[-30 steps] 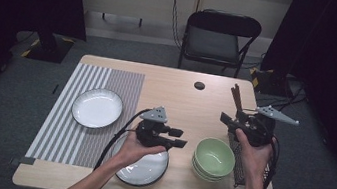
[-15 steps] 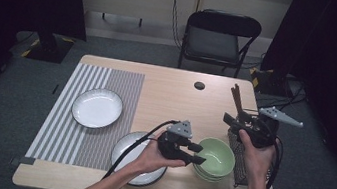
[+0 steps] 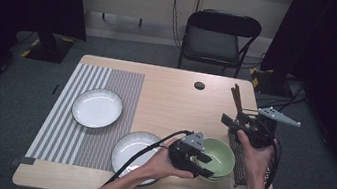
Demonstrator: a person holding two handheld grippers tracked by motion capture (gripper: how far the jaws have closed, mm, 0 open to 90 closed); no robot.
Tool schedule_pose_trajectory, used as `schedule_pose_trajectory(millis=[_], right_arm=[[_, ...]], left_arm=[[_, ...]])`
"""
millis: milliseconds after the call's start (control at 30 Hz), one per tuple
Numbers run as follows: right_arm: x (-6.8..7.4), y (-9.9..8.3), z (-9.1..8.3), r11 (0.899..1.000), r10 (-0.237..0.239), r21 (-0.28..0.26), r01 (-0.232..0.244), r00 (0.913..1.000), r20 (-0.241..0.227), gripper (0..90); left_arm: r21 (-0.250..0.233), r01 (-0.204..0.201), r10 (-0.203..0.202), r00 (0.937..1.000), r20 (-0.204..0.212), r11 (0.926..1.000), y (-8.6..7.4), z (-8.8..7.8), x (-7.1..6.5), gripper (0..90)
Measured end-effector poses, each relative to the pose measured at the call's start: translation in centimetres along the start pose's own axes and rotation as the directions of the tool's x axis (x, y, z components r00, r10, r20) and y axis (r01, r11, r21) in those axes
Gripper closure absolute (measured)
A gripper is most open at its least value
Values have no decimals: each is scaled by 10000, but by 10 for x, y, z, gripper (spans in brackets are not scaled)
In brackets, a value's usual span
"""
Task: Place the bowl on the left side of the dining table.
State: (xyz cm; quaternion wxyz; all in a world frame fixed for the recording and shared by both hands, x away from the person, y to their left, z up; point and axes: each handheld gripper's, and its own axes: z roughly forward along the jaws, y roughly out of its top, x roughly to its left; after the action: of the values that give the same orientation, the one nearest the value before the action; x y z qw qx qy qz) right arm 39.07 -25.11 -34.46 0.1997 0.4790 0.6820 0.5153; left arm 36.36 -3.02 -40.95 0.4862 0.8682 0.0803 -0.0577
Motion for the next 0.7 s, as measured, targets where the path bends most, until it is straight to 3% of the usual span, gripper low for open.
schedule_pose_trajectory(millis=[167,333,500,600,700], right_arm=[[0,1,-2,10000,-11,-62,11,10000,-18,329],[-2,1,-5,9999,46,-143,-46,10000,6,328],[-4,0,-5,9999,95,-133,-94,10000,31,327],[-4,-1,-6,9997,182,-167,-182,9998,-51,326],[-4,-1,-6,9997,177,-183,-178,9998,-27,326]], left_arm=[[413,-243,248,9996,-117,9989,0,15,-3,465],[960,-749,781,9965,-296,9926,1,25,-5,513],[864,-785,799,9967,-125,9932,-1,28,-3,585],[1056,-994,1032,9942,-313,9894,0,30,-4,622],[1056,-938,975,9948,-304,9900,0,31,-4,631]])
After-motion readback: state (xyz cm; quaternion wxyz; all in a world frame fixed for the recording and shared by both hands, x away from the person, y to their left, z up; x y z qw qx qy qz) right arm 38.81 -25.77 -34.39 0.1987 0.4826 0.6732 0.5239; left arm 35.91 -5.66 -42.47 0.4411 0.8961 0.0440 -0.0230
